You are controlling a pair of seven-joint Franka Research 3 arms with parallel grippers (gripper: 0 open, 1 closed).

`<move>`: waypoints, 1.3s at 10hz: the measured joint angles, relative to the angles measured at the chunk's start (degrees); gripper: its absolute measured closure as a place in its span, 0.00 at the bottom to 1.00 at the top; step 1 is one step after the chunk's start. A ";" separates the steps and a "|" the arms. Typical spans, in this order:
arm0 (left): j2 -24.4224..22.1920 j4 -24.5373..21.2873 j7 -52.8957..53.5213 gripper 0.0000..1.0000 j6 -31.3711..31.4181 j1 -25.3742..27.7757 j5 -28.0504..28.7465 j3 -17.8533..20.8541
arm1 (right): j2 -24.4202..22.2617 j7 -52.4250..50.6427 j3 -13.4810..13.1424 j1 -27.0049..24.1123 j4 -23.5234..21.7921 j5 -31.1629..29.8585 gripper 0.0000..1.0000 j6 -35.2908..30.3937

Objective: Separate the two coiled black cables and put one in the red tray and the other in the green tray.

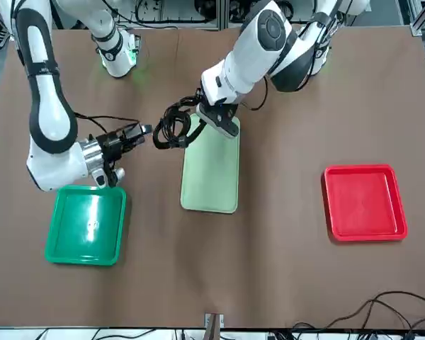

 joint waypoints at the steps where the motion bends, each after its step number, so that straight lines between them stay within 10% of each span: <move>1: 0.00 0.00 0.00 0.88 0.00 0.00 0.00 0.00 | 0.00 0.01 0.04 0.03 0.01 0.95 0.00 -0.16; 13: 0.00 0.21 0.00 0.88 -0.10 -0.02 -0.02 -0.12 | 2.27 -27.22 0.14 2.09 0.88 6.76 0.05 -0.07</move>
